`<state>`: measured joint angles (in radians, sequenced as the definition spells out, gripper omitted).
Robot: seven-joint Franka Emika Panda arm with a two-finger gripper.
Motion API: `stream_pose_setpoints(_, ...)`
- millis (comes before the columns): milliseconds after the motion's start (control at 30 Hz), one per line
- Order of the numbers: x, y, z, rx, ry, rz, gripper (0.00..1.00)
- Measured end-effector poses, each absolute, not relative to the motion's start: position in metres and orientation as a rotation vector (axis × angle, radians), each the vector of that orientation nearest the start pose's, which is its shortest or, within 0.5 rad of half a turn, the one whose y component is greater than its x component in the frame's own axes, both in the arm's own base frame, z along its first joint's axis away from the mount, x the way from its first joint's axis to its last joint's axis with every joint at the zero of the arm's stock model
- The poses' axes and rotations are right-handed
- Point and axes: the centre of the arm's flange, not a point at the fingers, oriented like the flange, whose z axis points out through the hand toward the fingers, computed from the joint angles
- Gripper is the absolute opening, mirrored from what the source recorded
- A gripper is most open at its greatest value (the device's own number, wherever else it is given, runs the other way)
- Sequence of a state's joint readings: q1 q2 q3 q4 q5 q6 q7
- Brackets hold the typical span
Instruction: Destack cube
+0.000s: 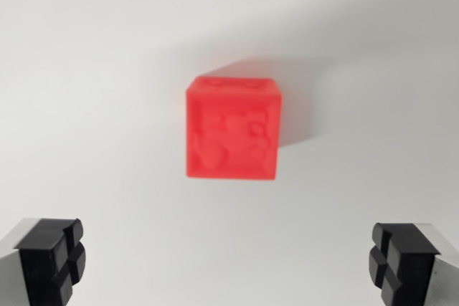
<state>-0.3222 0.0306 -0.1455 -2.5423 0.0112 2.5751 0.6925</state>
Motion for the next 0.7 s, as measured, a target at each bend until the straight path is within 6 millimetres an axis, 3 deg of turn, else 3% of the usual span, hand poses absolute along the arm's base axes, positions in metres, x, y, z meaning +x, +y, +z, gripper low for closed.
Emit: stream_pose_setpoints(700, 0.407, -0.207, 0.349, -2.614, 1.734, -0.005, 1.0)
